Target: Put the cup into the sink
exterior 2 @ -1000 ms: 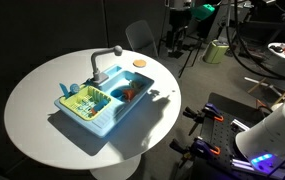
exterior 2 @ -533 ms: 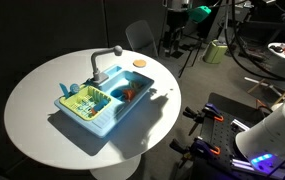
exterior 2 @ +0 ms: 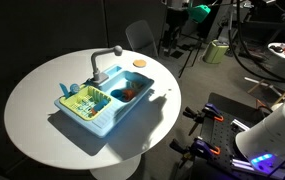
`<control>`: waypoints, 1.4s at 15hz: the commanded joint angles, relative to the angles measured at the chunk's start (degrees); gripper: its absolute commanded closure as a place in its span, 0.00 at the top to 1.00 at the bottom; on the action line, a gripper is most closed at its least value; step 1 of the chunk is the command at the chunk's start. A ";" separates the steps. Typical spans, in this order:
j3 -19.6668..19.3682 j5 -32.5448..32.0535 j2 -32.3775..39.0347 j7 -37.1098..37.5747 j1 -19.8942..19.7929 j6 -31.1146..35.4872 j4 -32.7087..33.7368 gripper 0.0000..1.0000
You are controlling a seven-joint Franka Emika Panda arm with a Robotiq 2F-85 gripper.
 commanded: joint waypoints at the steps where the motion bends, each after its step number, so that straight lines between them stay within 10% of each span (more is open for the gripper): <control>1: 0.03 -0.12 -3.70 -0.51 0.34 0.45 -2.54 1.00; 21: -0.10 -0.02 -2.75 0.04 0.39 -0.10 -1.83 1.00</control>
